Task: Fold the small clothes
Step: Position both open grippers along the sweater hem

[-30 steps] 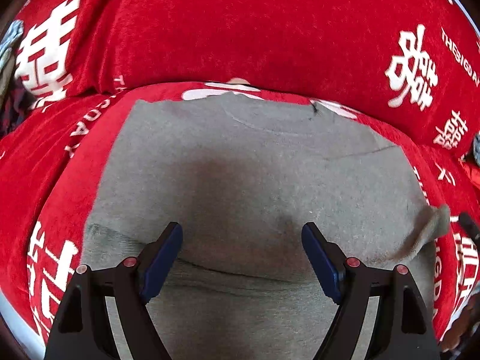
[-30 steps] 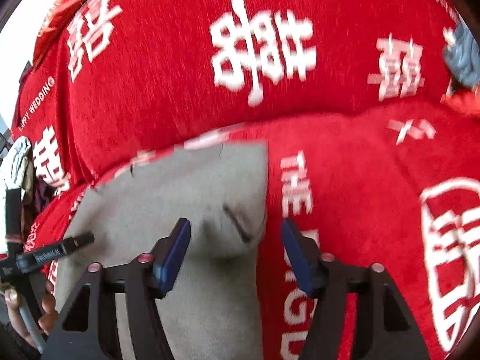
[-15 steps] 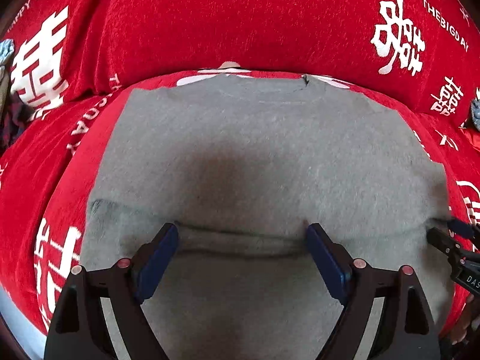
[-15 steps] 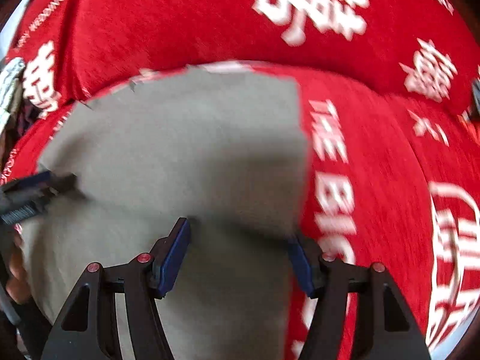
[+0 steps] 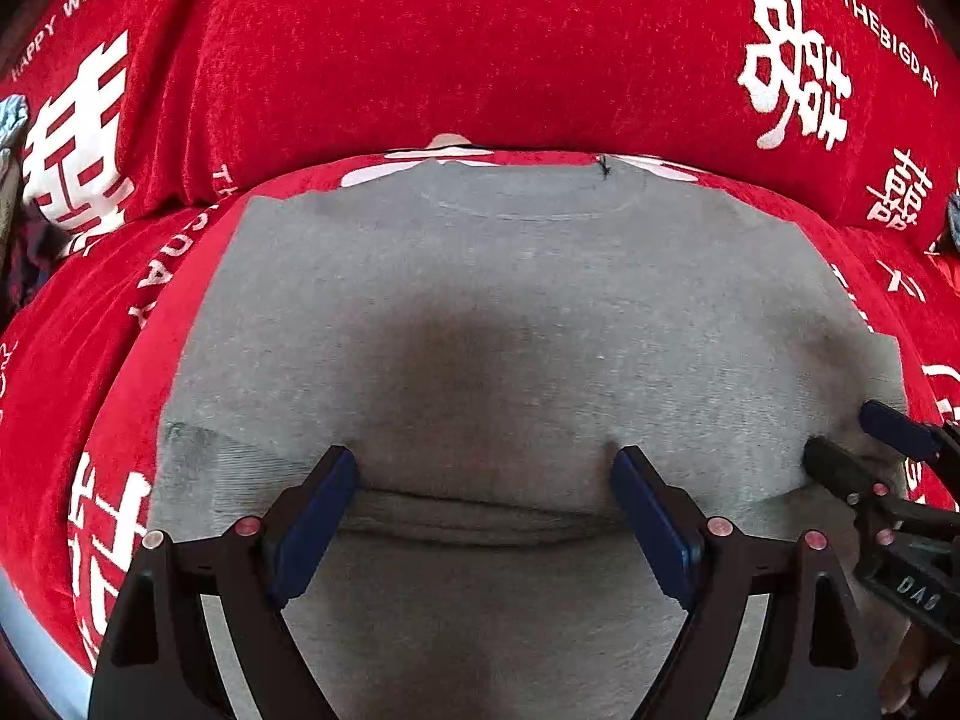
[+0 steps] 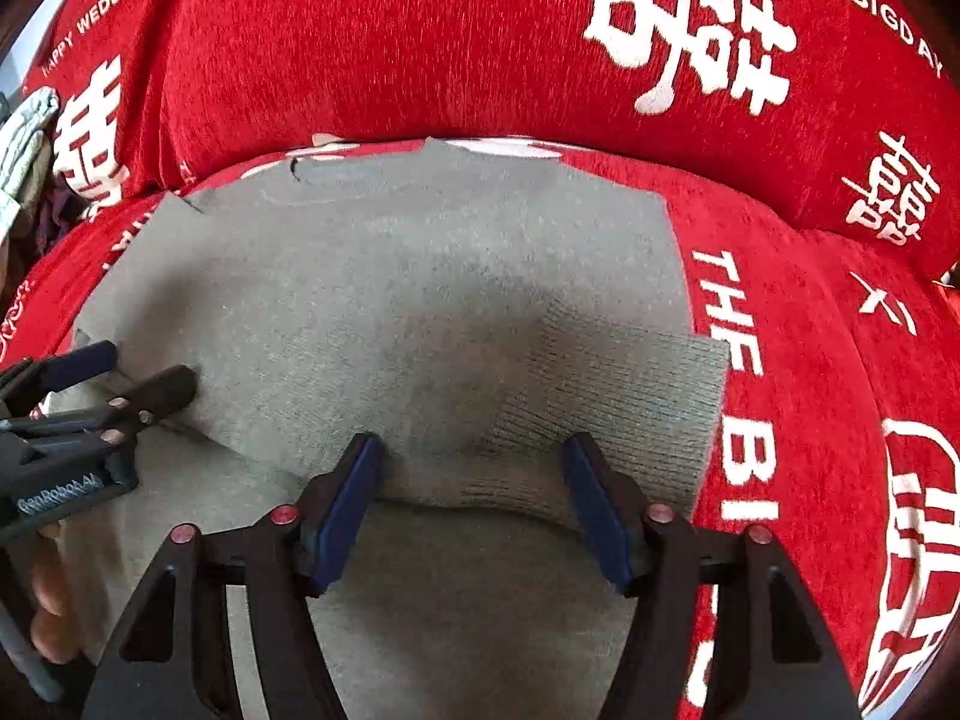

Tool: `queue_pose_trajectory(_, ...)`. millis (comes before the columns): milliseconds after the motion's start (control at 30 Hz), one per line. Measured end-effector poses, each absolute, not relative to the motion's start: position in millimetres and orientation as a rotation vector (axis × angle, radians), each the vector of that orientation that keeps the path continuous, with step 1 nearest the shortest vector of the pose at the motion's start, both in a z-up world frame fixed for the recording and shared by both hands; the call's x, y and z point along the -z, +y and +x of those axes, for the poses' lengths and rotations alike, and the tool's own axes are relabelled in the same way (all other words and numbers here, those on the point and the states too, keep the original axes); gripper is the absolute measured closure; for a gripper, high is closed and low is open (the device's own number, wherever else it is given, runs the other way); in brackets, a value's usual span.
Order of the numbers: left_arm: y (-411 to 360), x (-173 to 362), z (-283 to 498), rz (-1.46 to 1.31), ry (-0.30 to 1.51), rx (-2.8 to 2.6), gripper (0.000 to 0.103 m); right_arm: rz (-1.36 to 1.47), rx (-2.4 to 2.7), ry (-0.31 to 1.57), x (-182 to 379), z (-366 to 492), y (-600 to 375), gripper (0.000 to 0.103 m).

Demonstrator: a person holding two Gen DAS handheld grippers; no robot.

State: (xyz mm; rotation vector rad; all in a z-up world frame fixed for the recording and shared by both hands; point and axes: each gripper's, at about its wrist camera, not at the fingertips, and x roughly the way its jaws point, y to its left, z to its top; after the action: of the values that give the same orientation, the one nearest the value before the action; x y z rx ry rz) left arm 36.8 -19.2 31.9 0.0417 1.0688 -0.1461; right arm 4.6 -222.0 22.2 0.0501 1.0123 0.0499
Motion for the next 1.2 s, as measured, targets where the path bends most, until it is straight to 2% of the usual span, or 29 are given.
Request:
queue_pose_trajectory(200,-11,-35,29,0.031,1.043,0.128,0.015,0.143,-0.039,0.963,-40,-6,-223,0.033)
queue_pose_trajectory(400,-12,-32,12,0.049,1.046,0.136,0.015,0.042,-0.084,0.974,-29,-7,-178,0.033)
queue_pose_trajectory(533,-11,-21,4,0.058,1.061,0.126,0.015,-0.083,-0.074,0.969,-19,-10,-161,0.025)
queue_pose_trajectory(800,1,-21,-8,0.055,1.051,0.129,0.014,0.006,-0.016,0.983,-21,-28,-205,0.025)
queue_pose_trajectory(833,4,-20,-11,0.058,1.048,0.129,0.013,0.013,-0.001,0.983,-22,-31,-212,0.025)
queue_pose_trajectory(900,9,-19,-14,0.064,1.048,0.110,0.001,0.029,0.020,0.984,-22,-39,-224,0.025)
queue_pose_trajectory(1067,26,-29,-31,0.017,1.054,0.095,0.001,0.079,0.026,0.951,-42,-61,-222,0.024)
queue_pose_trajectory(1200,14,-34,-49,0.029,1.043,0.142,0.001,0.066,-0.111,0.938,-50,-71,-181,0.024)
